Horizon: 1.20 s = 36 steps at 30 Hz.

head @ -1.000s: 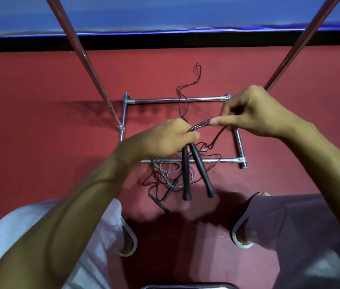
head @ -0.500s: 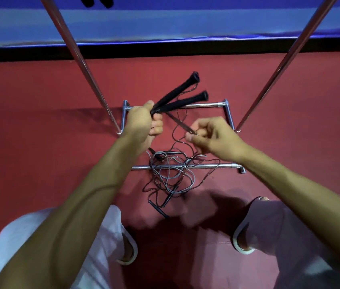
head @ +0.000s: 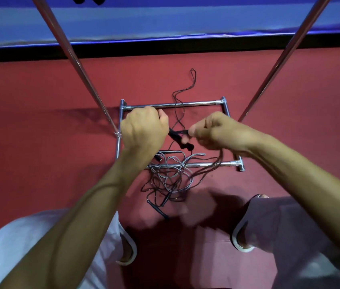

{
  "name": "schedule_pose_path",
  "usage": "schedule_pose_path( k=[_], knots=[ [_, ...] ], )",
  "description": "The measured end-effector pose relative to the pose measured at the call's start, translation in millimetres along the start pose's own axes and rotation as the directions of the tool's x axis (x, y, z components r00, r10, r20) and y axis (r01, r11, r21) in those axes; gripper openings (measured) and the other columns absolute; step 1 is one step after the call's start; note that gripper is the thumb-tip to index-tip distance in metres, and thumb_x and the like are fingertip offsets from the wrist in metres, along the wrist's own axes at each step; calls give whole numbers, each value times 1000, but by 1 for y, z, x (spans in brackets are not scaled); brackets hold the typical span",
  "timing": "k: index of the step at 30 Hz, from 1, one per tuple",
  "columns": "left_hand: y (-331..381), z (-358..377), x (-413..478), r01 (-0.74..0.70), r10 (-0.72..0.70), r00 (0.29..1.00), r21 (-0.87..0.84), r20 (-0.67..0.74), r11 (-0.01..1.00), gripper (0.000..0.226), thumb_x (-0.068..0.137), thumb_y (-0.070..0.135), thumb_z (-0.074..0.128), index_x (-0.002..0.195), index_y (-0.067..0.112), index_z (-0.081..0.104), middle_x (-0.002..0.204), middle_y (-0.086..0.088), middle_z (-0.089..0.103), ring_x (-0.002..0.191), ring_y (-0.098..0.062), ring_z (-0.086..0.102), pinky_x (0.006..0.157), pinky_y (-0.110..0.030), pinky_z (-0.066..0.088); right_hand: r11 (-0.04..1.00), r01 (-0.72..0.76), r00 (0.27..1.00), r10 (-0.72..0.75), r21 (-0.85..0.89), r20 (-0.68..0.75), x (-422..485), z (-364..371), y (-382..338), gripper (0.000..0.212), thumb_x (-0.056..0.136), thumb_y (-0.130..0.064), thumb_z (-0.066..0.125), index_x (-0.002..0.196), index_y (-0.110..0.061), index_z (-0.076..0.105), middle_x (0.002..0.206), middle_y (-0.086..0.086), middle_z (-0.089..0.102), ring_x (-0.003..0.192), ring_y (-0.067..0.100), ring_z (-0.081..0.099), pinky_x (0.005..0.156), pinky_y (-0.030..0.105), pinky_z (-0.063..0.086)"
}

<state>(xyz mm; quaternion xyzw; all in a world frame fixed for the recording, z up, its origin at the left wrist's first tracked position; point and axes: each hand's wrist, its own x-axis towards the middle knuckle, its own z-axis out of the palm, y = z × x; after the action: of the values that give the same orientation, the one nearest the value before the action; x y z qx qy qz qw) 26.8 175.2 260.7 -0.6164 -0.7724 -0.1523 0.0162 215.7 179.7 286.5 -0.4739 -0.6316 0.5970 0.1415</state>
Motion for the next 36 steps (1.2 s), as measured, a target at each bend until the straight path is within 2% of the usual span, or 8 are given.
schedule_pose_path(
  k=[3,6,12,17,19,24,32,36],
  knots=[
    [3,4,-4,-50,53,969,-21,243,999,38,99,39,48,82,10,64,84,-11,63,89,-37,62,72,-36,39,811,200,967,-255,-550,-24,-5,-16,3,9,84,-17,83,89,-16,75,67,-2,65,59,7,54,62,29,48],
    [-1,1,-2,-141,157,887,-67,435,988,42,96,39,50,64,11,50,66,-4,49,73,-31,53,66,-33,36,693,330,905,-425,-641,7,-9,-22,4,11,79,-21,88,86,-17,80,77,-6,68,72,6,61,67,26,48],
    [-2,-16,2,152,441,597,-634,670,758,51,105,27,49,57,10,47,46,2,30,39,-13,22,46,-28,19,877,353,933,-358,-325,46,-13,-42,10,22,95,-26,68,89,-7,77,56,-1,54,50,14,43,47,26,37],
    [7,-30,-4,481,541,586,-796,603,367,65,110,24,37,45,25,38,44,5,20,38,-7,13,41,-18,4,951,208,973,-225,229,50,-6,-34,12,30,102,-21,54,75,-17,65,62,2,49,58,19,42,56,28,35],
    [9,-33,-5,559,521,621,-797,586,230,56,110,24,34,53,20,33,46,6,19,38,-6,13,38,-15,7,879,92,990,-130,468,50,-1,-20,15,24,97,-20,55,74,-17,61,69,1,52,63,18,49,57,27,41],
    [5,-29,-5,725,372,648,-687,664,-36,44,107,24,29,63,18,30,43,8,24,33,-3,16,32,-17,10,671,-219,965,43,709,257,11,16,18,41,98,-40,47,62,-20,42,67,-5,21,49,6,13,42,19,9],
    [-10,-21,3,867,235,472,-400,850,-296,46,106,25,25,61,19,32,39,8,24,29,-5,19,27,-18,15,883,-225,974,211,412,79,11,28,20,62,103,-55,45,59,-12,55,47,-1,24,37,11,19,42,19,10],
    [-16,-17,9,870,180,330,-224,927,-439,51,103,24,24,55,17,37,42,8,23,31,-6,19,32,-18,10,985,24,989,1,172,-145,8,20,22,20,100,-26,65,97,-7,60,43,-3,38,35,12,29,38,21,24]
  ],
)
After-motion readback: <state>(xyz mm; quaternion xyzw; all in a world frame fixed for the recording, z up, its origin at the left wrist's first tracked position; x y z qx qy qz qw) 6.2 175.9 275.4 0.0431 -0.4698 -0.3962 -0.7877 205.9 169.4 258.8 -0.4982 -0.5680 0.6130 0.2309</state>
